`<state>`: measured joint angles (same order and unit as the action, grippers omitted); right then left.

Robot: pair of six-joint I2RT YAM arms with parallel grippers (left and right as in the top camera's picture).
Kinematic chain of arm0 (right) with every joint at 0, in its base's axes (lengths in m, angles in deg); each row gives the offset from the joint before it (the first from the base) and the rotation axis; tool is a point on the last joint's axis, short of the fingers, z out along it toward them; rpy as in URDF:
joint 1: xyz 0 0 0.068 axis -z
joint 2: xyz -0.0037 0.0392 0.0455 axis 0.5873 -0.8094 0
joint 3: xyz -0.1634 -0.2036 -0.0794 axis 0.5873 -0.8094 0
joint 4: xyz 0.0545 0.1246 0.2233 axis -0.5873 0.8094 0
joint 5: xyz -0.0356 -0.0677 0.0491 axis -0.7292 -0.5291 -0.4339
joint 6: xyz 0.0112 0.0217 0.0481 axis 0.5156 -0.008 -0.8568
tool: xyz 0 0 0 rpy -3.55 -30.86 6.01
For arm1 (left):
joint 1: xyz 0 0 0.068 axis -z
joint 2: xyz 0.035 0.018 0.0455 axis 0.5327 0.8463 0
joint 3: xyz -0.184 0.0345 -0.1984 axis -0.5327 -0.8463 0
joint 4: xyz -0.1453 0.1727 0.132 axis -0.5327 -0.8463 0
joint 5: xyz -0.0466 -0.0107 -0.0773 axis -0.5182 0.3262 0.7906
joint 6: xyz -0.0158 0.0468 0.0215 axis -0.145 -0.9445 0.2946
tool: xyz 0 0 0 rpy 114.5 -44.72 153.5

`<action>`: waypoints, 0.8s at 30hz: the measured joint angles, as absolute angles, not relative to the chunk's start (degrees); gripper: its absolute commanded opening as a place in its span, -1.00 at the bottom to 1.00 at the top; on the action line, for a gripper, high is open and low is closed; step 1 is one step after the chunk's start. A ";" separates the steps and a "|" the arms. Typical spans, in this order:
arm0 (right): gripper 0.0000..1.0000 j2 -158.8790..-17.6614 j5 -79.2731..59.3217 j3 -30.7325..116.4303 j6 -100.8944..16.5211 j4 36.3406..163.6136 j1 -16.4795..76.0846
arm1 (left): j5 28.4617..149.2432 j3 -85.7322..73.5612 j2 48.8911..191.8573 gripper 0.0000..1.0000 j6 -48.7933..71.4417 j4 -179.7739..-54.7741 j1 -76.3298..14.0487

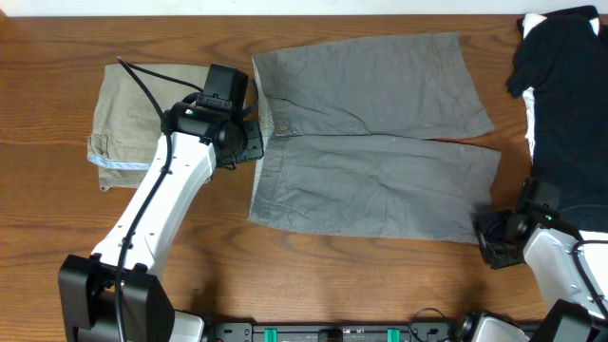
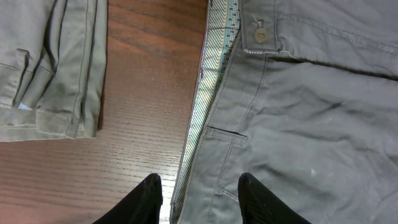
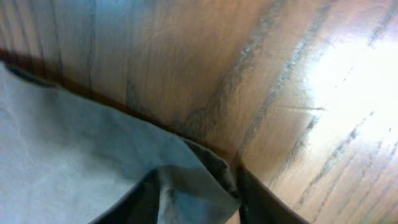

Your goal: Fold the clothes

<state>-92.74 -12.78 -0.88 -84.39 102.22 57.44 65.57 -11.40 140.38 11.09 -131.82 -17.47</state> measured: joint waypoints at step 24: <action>-0.97 -92.76 -12.76 -1.23 -84.90 101.85 57.44 | 68.85 -21.69 140.38 -0.16 27.40 -132.78 -17.47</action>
<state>-92.76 -12.76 -1.23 -84.90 101.85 57.44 68.85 -21.69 140.38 27.40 -132.78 -17.47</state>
